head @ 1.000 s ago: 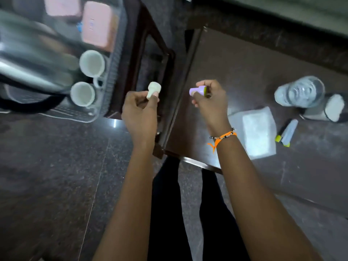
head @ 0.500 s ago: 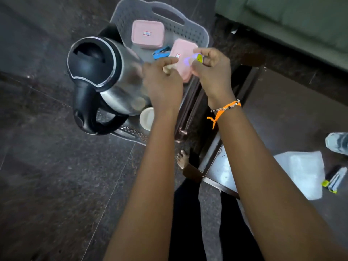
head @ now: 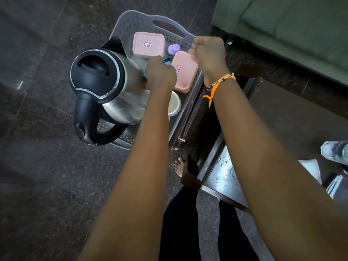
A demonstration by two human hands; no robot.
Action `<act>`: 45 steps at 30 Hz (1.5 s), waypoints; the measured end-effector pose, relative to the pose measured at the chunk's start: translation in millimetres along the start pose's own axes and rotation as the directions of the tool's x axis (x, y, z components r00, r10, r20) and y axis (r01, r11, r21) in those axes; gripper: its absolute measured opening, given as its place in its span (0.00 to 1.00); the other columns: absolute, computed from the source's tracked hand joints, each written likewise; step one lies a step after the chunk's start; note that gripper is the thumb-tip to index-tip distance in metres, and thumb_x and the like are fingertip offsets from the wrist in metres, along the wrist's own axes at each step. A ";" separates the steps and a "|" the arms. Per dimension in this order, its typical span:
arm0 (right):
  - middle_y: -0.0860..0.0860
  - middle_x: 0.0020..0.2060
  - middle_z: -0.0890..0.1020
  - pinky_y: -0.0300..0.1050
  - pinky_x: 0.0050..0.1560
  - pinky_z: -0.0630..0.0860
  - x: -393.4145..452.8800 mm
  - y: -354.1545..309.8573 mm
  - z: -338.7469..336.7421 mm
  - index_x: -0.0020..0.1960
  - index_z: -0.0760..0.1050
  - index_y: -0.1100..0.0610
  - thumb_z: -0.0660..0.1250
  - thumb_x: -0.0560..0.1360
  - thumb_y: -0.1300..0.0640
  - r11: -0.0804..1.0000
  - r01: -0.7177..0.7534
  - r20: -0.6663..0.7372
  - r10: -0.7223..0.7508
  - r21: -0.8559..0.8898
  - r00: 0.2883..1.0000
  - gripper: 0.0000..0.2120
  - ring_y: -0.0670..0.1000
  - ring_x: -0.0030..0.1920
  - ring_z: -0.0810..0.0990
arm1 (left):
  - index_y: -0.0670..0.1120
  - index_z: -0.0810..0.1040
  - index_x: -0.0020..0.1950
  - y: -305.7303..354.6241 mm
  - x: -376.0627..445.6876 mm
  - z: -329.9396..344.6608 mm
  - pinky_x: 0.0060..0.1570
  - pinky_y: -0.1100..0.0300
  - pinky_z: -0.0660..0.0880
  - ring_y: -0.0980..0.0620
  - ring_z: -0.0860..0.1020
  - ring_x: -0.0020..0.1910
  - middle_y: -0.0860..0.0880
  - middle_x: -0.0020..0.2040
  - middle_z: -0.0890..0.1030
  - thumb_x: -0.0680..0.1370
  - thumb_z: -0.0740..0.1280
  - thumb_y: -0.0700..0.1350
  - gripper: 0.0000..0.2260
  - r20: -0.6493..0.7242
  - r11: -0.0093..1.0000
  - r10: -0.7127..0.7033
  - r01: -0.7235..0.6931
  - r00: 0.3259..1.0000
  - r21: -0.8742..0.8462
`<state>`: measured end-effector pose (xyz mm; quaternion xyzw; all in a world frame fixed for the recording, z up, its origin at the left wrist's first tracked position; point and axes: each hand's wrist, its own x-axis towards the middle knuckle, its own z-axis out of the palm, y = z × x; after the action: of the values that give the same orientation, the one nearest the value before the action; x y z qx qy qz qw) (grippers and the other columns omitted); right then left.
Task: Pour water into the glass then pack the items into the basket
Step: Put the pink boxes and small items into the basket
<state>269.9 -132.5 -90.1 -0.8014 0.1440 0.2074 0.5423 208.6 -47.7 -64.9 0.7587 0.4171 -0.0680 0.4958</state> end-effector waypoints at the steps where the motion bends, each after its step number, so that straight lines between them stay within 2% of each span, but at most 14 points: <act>1: 0.56 0.44 0.78 0.55 0.48 0.73 -3.5 3.3 -2.4 0.46 0.77 0.72 0.58 0.73 0.68 0.999 0.001 -0.004 0.000 0.036 1.000 0.10 0.53 0.43 0.70 | 0.36 0.75 0.60 0.2 -3.2 0.1 0.62 0.49 0.72 0.40 0.75 0.62 0.37 0.61 0.78 0.76 0.56 0.33 0.16 0.008 0.999 0.010 -0.010 1.000 -0.035; 5: 0.61 0.49 0.82 0.53 0.63 0.76 -40.7 15.2 -26.9 0.55 0.78 0.68 0.60 0.73 0.69 0.967 -0.040 -0.054 0.056 0.251 0.997 0.13 0.58 0.55 0.81 | 0.40 0.78 0.58 2.9 -31.5 13.4 0.65 0.52 0.71 0.45 0.77 0.60 0.42 0.59 0.80 0.76 0.59 0.33 0.14 -0.037 0.976 0.058 -0.065 0.998 -0.208; 9: 0.65 0.54 0.81 0.44 0.58 0.77 -86.9 46.1 -67.8 0.58 0.75 0.69 0.55 0.75 0.72 0.893 -0.089 -0.059 0.127 0.442 0.990 0.15 0.57 0.55 0.81 | 0.42 0.79 0.53 -6.4 -89.4 49.4 0.51 0.60 0.76 0.53 0.78 0.44 0.41 0.51 0.82 0.76 0.61 0.33 0.11 0.044 0.940 0.080 -0.061 0.996 -0.336; 12: 0.64 0.53 0.81 0.37 0.52 0.77 -120.4 83.2 -106.4 0.59 0.75 0.69 0.55 0.76 0.72 0.874 -0.130 -0.072 0.185 0.468 0.980 0.15 0.54 0.53 0.80 | 0.45 0.78 0.50 -25.1 -135.3 78.6 0.46 0.65 0.74 0.57 0.77 0.40 0.48 0.44 0.80 0.77 0.59 0.34 0.11 0.142 0.930 0.040 0.015 0.989 -0.367; 18: 0.58 0.43 0.79 0.33 0.41 0.76 -178.3 190.5 -194.8 0.55 0.77 0.67 0.57 0.76 0.71 0.890 -0.265 -0.189 0.352 0.372 0.917 0.13 0.49 0.38 0.77 | 0.46 0.78 0.47 -80.0 -214.1 149.0 0.43 0.67 0.73 0.58 0.77 0.37 0.51 0.39 0.78 0.78 0.59 0.34 0.11 0.291 0.977 -0.038 0.097 0.956 -0.190; 21: 0.56 0.41 0.79 0.49 0.49 0.77 -201.1 252.5 -242.4 0.52 0.79 0.65 0.60 0.75 0.69 0.894 -0.335 -0.291 0.418 0.296 0.860 0.11 0.52 0.40 0.77 | 0.44 0.79 0.47 -100.4 -250.0 188.2 0.47 0.61 0.74 0.57 0.76 0.36 0.51 0.39 0.78 0.77 0.59 0.34 0.10 0.369 0.995 -0.045 0.073 0.928 -0.063; 23: 0.55 0.42 0.79 0.52 0.50 0.76 -213.0 286.7 -274.0 0.49 0.80 0.63 0.60 0.74 0.68 0.883 -0.365 -0.359 0.456 0.295 0.814 0.10 0.53 0.42 0.77 | 0.42 0.80 0.48 -109.8 -271.8 216.1 0.49 0.57 0.74 0.54 0.76 0.37 0.49 0.40 0.79 0.76 0.60 0.34 0.10 0.461 0.999 -0.034 0.015 0.887 0.045; 26: 0.57 0.44 0.79 0.44 0.44 0.72 -218.9 328.1 -313.9 0.47 0.78 0.61 0.58 0.75 0.67 0.856 -0.398 -0.415 0.511 0.331 0.753 0.10 0.52 0.38 0.75 | 0.40 0.80 0.50 -118.7 -297.4 253.6 0.47 0.61 0.74 0.54 0.77 0.37 0.47 0.45 0.79 0.77 0.60 0.35 0.09 0.619 0.979 -0.085 -0.050 0.781 0.197; 29: 0.64 0.49 0.80 0.50 0.53 0.73 -213.4 359.6 -342.6 0.52 0.78 0.66 0.57 0.75 0.68 0.874 -0.449 -0.475 0.480 0.187 0.738 0.12 0.61 0.49 0.78 | 0.39 0.80 0.54 -124.9 -315.5 284.8 0.38 0.72 0.72 0.57 0.76 0.36 0.47 0.48 0.79 0.78 0.60 0.36 0.10 0.702 0.952 -0.156 -0.084 0.695 0.295; 33: 0.63 0.60 0.74 0.48 0.63 0.68 -199.9 376.9 -360.8 0.59 0.78 0.58 0.58 0.76 0.65 0.859 -0.509 -0.503 0.418 -0.051 0.756 0.16 0.61 0.58 0.75 | 0.40 0.79 0.55 -131.2 -326.4 306.9 0.29 0.79 0.69 0.55 0.77 0.38 0.46 0.50 0.79 0.79 0.59 0.37 0.11 0.726 0.921 -0.192 -0.135 0.660 0.365; 36: 0.61 0.64 0.69 0.51 0.66 0.69 -190.5 389.3 -364.6 0.60 0.77 0.55 0.58 0.77 0.63 0.844 -0.507 -0.397 0.411 -0.176 0.821 0.16 0.61 0.61 0.73 | 0.42 0.79 0.55 -135.1 -328.6 316.0 0.36 0.72 0.72 0.51 0.78 0.46 0.45 0.53 0.81 0.79 0.59 0.39 0.11 0.723 0.897 -0.195 -0.177 0.662 0.405; 40: 0.60 0.64 0.67 0.56 0.61 0.70 -183.6 396.4 -358.6 0.60 0.75 0.55 0.61 0.77 0.57 0.745 -0.567 -0.384 0.437 -0.351 0.813 0.13 0.63 0.61 0.71 | 0.44 0.78 0.57 -135.9 -327.6 318.1 0.45 0.66 0.72 0.51 0.78 0.50 0.48 0.57 0.80 0.79 0.59 0.41 0.11 0.716 0.874 -0.210 -0.200 0.666 0.442; 43: 0.61 0.66 0.65 0.55 0.57 0.73 -181.0 400.2 -357.4 0.60 0.72 0.58 0.63 0.75 0.64 0.702 -0.544 -0.384 0.395 -0.460 0.835 0.14 0.63 0.61 0.70 | 0.45 0.78 0.56 -134.9 -325.5 313.0 0.52 0.62 0.72 0.51 0.78 0.51 0.48 0.58 0.80 0.80 0.58 0.41 0.11 0.714 0.869 -0.212 -0.206 0.667 0.451; 45: 0.61 0.64 0.67 0.51 0.55 0.73 -181.0 399.9 -360.1 0.58 0.72 0.60 0.60 0.72 0.69 0.729 -0.527 -0.378 0.382 -0.438 0.843 0.15 0.63 0.61 0.70 | 0.45 0.79 0.56 -132.3 -322.7 306.8 0.54 0.61 0.72 0.50 0.78 0.53 0.48 0.58 0.79 0.80 0.59 0.42 0.10 0.705 0.876 -0.197 -0.201 0.681 0.439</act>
<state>-6.8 -614.1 -208.0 -0.8776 0.3452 0.2583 0.2097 3.8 -457.2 -143.3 0.7664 0.1523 -0.4662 0.4149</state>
